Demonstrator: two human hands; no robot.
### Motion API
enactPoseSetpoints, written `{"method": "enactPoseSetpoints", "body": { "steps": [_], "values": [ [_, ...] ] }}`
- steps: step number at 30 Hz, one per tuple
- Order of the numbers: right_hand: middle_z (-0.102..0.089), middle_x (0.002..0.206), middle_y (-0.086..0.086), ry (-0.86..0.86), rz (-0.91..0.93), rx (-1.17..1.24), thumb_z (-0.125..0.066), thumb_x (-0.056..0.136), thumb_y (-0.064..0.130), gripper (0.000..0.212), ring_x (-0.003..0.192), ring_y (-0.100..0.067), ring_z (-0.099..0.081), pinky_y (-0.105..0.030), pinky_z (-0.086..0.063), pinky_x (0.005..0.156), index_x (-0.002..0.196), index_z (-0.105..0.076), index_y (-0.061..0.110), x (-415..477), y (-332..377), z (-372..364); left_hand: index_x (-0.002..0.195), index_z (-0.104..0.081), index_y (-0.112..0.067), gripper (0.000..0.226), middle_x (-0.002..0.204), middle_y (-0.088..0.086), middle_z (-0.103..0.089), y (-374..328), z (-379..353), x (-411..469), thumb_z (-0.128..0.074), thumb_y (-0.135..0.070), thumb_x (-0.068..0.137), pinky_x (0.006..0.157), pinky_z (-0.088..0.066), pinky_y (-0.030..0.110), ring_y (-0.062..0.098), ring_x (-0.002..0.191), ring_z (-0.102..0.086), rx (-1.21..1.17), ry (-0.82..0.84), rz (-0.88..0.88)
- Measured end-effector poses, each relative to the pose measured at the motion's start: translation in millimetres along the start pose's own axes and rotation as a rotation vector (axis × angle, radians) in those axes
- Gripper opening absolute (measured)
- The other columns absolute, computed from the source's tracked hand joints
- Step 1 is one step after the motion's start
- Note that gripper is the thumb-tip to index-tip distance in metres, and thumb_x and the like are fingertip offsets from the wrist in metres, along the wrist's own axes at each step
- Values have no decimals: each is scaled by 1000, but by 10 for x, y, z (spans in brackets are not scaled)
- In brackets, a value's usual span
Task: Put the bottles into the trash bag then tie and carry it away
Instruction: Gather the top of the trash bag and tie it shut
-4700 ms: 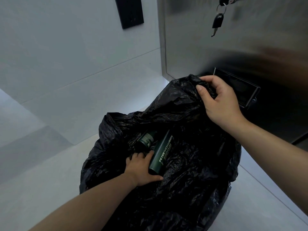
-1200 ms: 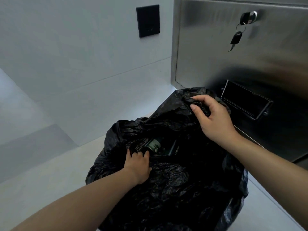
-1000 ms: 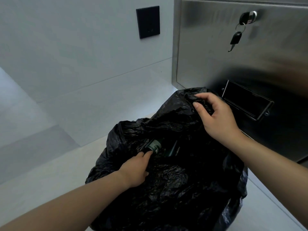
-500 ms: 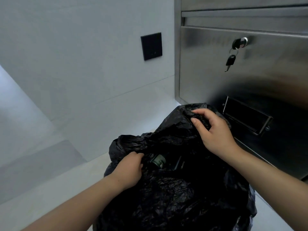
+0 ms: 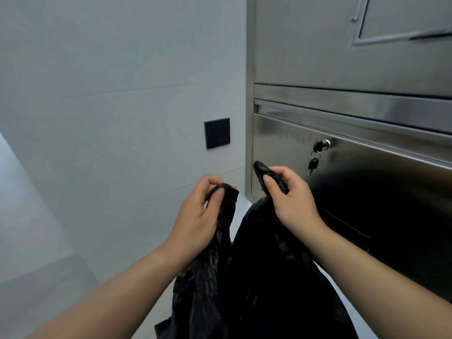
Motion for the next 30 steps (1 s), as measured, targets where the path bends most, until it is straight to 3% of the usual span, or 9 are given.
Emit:
{"method": "enactPoseSetpoints", "body": {
  "steps": [4,7,9,13,16,18,23,26,30],
  "values": [
    [-63,72,8,-82,-66,191,-56,90,13,11,63,3,-57,-11,-44,62,88,-61,23,-59,24,101,91,-44,-37,15,66,-19,-55,-165,-220,85,-38,-24,97,61,-42,16,2,58,-50,43,-102,-42],
    [-64,67,8,-7,-89,196,-57,89,13,9,63,0,-59,-12,-46,61,88,-64,20,-336,-105,152,88,-45,-39,12,64,-10,-53,-82,-386,-102,-36,-34,94,69,-54,49,21,59,-56,-90,-140,25],
    [-64,68,7,57,-104,172,-58,89,12,10,63,-2,-58,-13,-45,61,89,-64,20,-457,-204,168,86,-45,-39,12,64,-13,-49,-39,-478,-242,-35,-37,93,64,-50,59,17,55,-47,-122,-130,41],
    [-67,73,3,87,-175,163,-58,89,13,8,66,-4,-60,-16,-48,65,90,-64,18,-618,-338,131,87,-43,-36,11,72,-18,-48,-55,-516,-299,-33,-37,91,69,-50,46,9,65,-46,-72,-93,45],
    [-71,78,0,108,-196,150,-60,87,16,7,72,-10,-65,-22,-50,69,87,-65,22,-662,-350,70,101,-48,-35,22,94,-8,-46,-91,-550,-243,-30,-38,88,77,-41,14,-3,79,-49,-61,-49,57],
    [-71,78,3,99,-201,140,-61,87,16,8,74,-11,-66,-25,-51,71,85,-65,23,-630,-370,92,114,-53,-32,37,104,-6,-43,-93,-604,-237,-25,-38,90,79,-36,4,-8,85,-50,-80,-22,70],
    [-70,79,16,121,-158,115,-62,86,14,17,76,-2,-65,-20,-51,74,80,-63,30,-603,-334,118,118,-58,-41,35,109,-5,-45,-15,-717,-214,-30,-31,100,98,-45,36,6,102,-52,-58,22,99],
    [-69,80,21,171,-112,69,-62,86,13,17,75,4,-63,-11,-46,71,84,-64,30,-615,-266,89,113,-63,-40,31,108,-3,-51,-12,-728,-190,-45,-22,96,97,-47,36,5,102,-55,-115,30,91],
    [-71,81,17,198,-65,36,-62,86,10,21,76,3,-63,-11,-46,72,85,-64,31,-605,-174,74,109,-65,-33,25,106,1,-67,146,-809,-202,-51,-19,94,96,-49,41,19,102,-64,-248,96,225]
  ]
}}
Point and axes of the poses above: each hand's wrist, its own x-axis towards the middle knuckle, its own z-axis out of the back of the hand, y = z × x, the point moved 10 cm from there along x, towards the middle knuckle
